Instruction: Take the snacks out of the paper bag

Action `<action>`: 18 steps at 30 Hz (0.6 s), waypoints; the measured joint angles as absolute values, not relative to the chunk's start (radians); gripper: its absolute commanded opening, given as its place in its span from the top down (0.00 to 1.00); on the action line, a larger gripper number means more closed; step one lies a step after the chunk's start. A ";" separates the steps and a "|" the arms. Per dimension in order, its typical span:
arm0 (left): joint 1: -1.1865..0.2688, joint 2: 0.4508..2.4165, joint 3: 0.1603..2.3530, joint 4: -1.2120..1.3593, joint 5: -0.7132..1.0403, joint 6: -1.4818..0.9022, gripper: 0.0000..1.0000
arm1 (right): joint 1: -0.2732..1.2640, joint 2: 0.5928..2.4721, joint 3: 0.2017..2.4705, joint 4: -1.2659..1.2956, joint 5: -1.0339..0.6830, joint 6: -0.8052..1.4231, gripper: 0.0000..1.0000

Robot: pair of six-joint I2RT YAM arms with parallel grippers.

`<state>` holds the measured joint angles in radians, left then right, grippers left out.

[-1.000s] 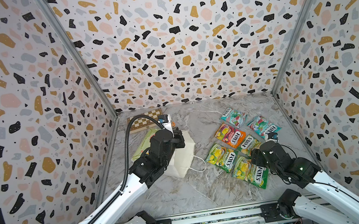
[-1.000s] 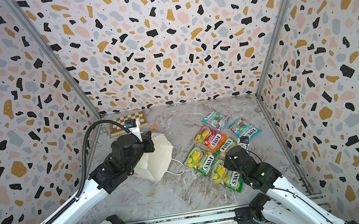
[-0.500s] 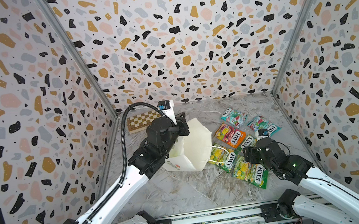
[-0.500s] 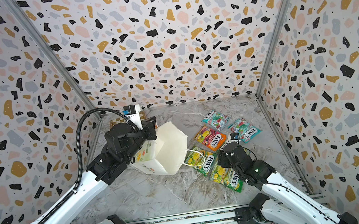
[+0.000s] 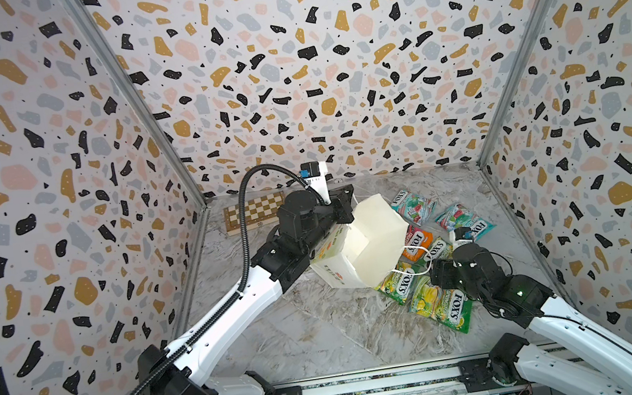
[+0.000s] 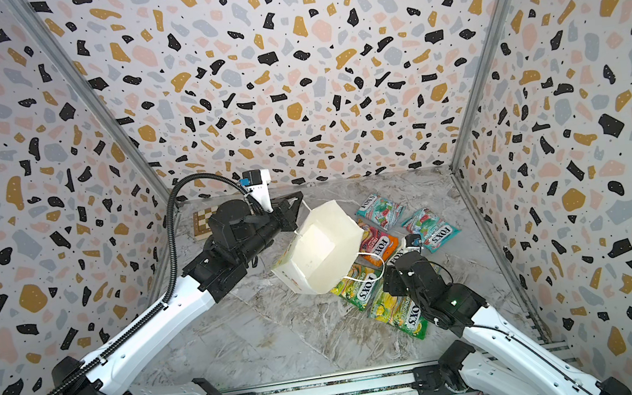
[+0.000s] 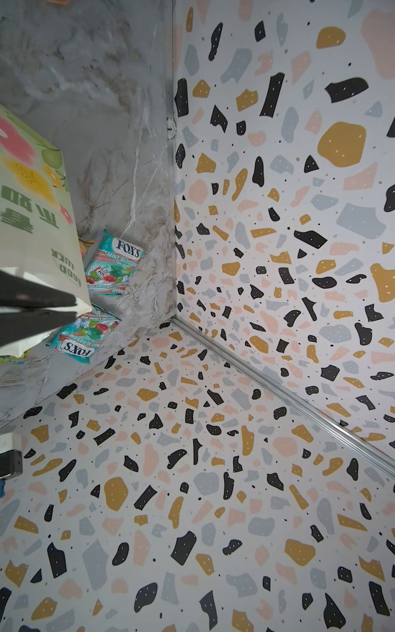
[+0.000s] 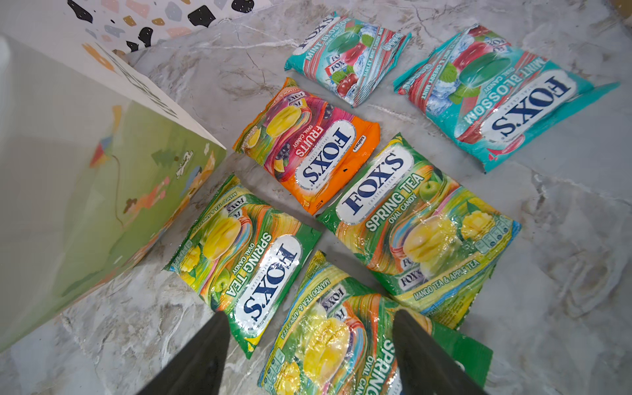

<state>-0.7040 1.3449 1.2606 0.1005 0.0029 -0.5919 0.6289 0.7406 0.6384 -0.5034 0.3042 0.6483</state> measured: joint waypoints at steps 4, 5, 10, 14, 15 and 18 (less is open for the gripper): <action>-0.694 1.353 1.260 0.141 0.026 -0.640 1.00 | 0.629 0.728 0.638 -0.515 0.330 0.649 0.23; -0.689 1.354 1.260 0.147 0.032 -0.651 1.00 | 0.629 0.722 0.638 -0.517 0.338 0.649 0.23; -0.670 1.368 1.259 0.199 0.068 -0.698 1.00 | 0.628 0.693 0.650 -0.517 0.368 0.641 0.23; -0.662 1.383 1.259 0.224 0.097 -0.730 1.00 | 0.628 0.703 0.697 -0.516 0.383 0.622 0.23; -0.661 1.386 1.259 0.230 0.105 -0.739 1.00 | 0.628 0.712 0.715 -0.516 0.390 0.616 0.23; -0.657 1.389 1.259 0.235 0.127 -0.764 1.00 | 0.625 0.741 0.769 -0.507 0.408 0.594 0.23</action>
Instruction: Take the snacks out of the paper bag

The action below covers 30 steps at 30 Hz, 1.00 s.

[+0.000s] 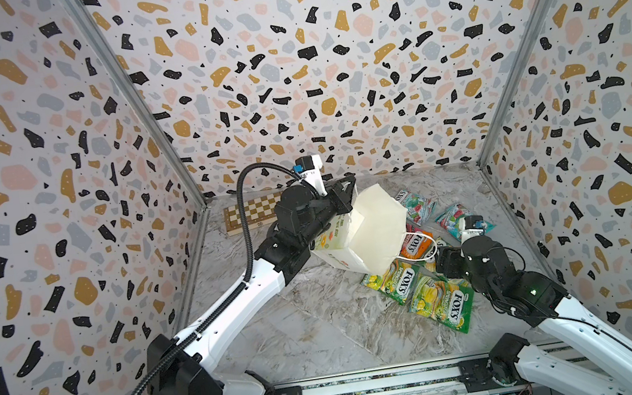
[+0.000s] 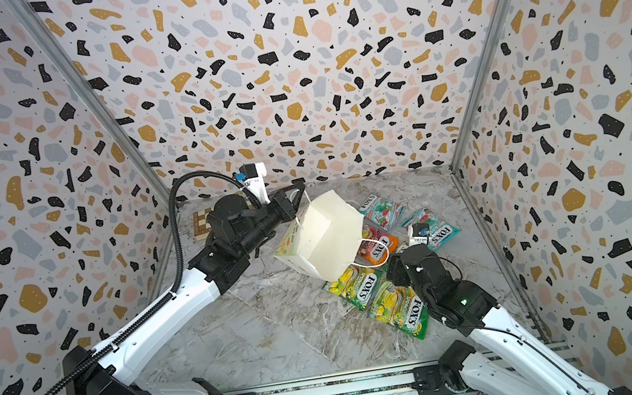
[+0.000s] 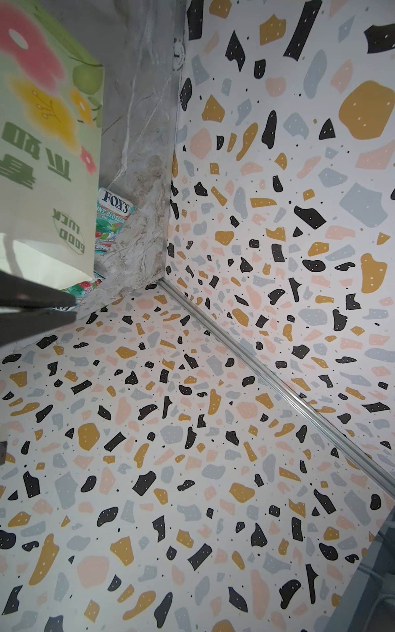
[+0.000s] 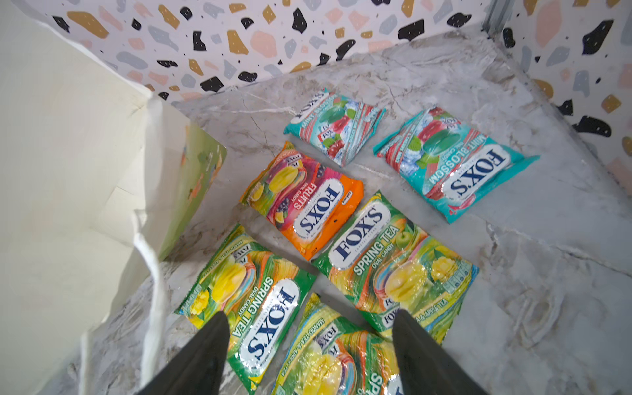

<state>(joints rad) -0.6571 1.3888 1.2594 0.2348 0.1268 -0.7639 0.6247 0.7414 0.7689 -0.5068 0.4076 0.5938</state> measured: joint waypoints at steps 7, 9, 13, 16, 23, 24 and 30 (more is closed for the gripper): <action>-0.650 1.388 1.259 0.271 0.164 -0.831 1.00 | 0.590 0.789 0.826 -0.463 0.413 0.530 0.22; -0.643 1.388 1.259 0.289 0.184 -0.865 1.00 | 0.576 0.805 0.835 -0.447 0.403 0.510 0.22; -0.604 1.388 1.249 0.364 0.231 -0.949 1.00 | 0.555 0.840 0.854 -0.397 0.348 0.469 0.23; -0.560 1.389 1.214 0.437 0.261 -1.012 1.00 | 0.547 0.880 0.880 -0.348 0.282 0.439 0.23; -0.489 1.456 1.122 0.579 0.324 -1.145 1.00 | 0.545 0.994 0.923 -0.240 0.147 0.410 0.27; -0.489 1.469 1.113 0.583 0.333 -1.156 1.00 | 0.545 1.005 0.923 -0.229 0.134 0.410 0.27; -0.488 1.486 1.073 0.595 0.344 -1.171 1.00 | 0.544 1.043 0.941 -0.173 0.059 0.402 0.29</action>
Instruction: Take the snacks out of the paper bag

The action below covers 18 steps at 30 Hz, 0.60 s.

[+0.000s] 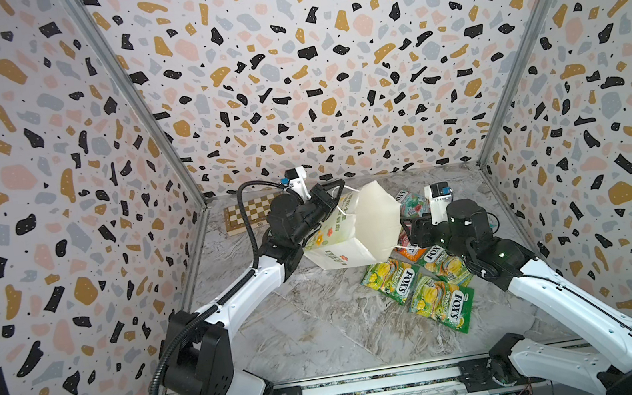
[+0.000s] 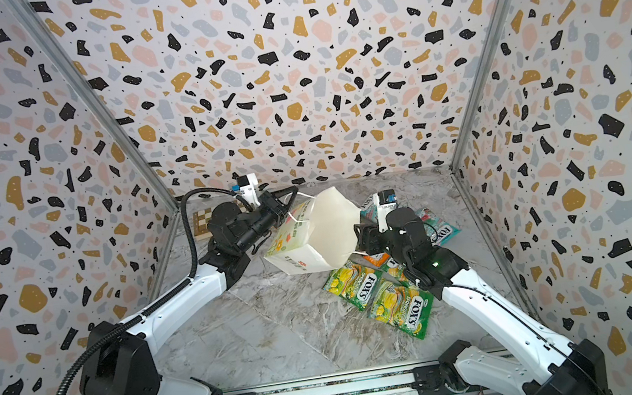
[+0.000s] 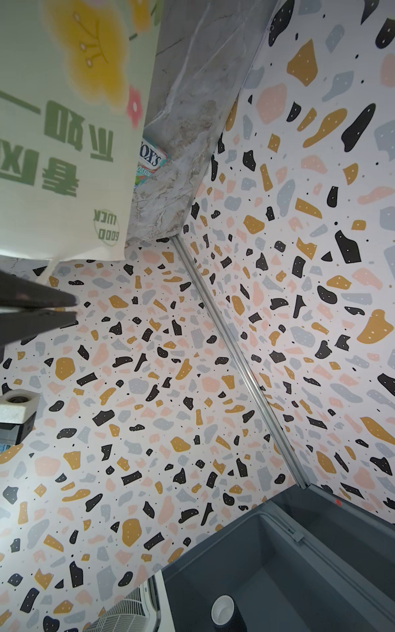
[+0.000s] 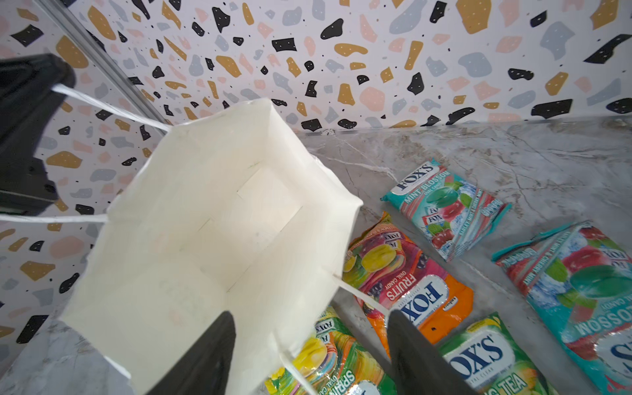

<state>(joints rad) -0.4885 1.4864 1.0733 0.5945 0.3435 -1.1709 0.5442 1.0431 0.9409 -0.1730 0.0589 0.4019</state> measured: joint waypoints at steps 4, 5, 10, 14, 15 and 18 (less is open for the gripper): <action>-0.480 1.486 1.070 0.598 0.343 -1.167 1.00 | 0.543 1.079 0.979 -0.132 0.009 0.399 0.30; -0.477 1.487 1.070 0.599 0.343 -1.167 1.00 | 0.542 1.088 0.989 -0.121 -0.010 0.399 0.30; -0.471 1.486 1.070 0.599 0.343 -1.166 1.00 | 0.542 1.118 1.023 -0.115 -0.022 0.400 0.31; -0.471 1.486 1.070 0.599 0.344 -1.163 1.00 | 0.487 1.119 1.025 -0.154 -0.012 0.416 0.28; -0.471 1.486 1.070 0.598 0.344 -1.163 1.00 | 0.455 1.119 1.019 -0.161 -0.024 0.420 0.27; -0.471 1.486 1.070 0.598 0.346 -1.162 1.00 | 0.367 1.113 0.973 -0.164 -0.086 0.422 0.24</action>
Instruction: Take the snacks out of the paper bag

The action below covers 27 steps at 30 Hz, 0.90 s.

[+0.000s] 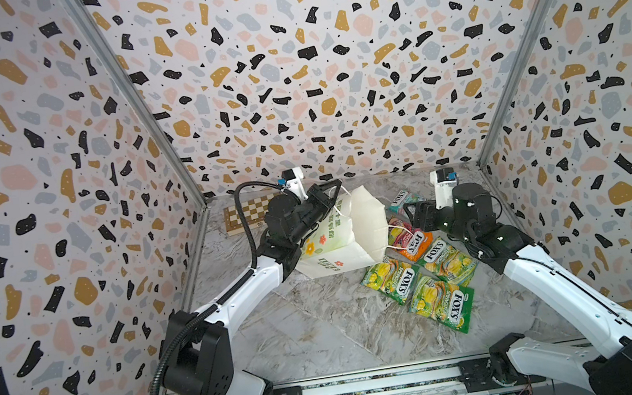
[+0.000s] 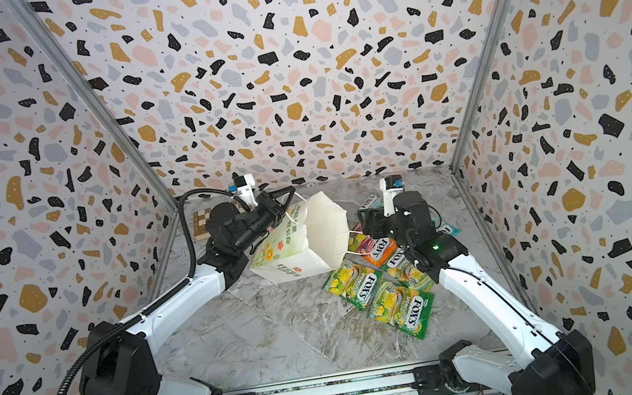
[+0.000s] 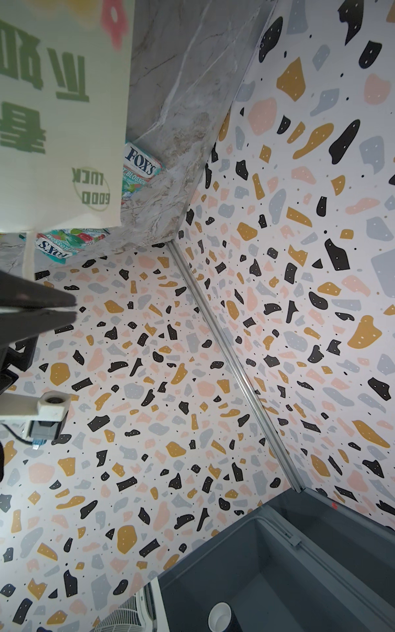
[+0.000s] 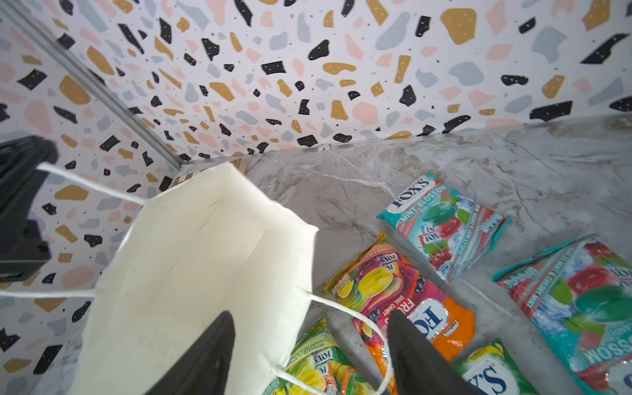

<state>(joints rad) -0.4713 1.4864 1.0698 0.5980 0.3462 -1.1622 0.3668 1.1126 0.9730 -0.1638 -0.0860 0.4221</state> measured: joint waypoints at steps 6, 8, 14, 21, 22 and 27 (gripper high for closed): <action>-0.471 1.486 1.070 0.598 0.358 -1.160 1.00 | 0.236 1.119 0.838 -0.153 -0.287 0.422 0.24; -0.471 1.486 1.070 0.598 0.358 -1.160 1.00 | 0.191 1.129 0.788 -0.121 -0.374 0.432 0.24; -0.471 1.483 1.070 0.595 0.359 -1.160 1.00 | 0.129 1.217 0.706 -0.021 -0.557 0.462 0.27; -0.471 1.483 1.071 0.594 0.358 -1.160 1.00 | 0.129 1.238 0.654 0.057 -0.673 0.477 0.35; -0.471 1.483 1.073 0.594 0.359 -1.160 1.00 | 0.129 1.238 0.650 0.065 -0.682 0.479 0.35; -0.472 1.483 1.076 0.596 0.359 -1.164 1.00 | 0.129 1.273 0.640 0.106 -0.712 0.479 0.36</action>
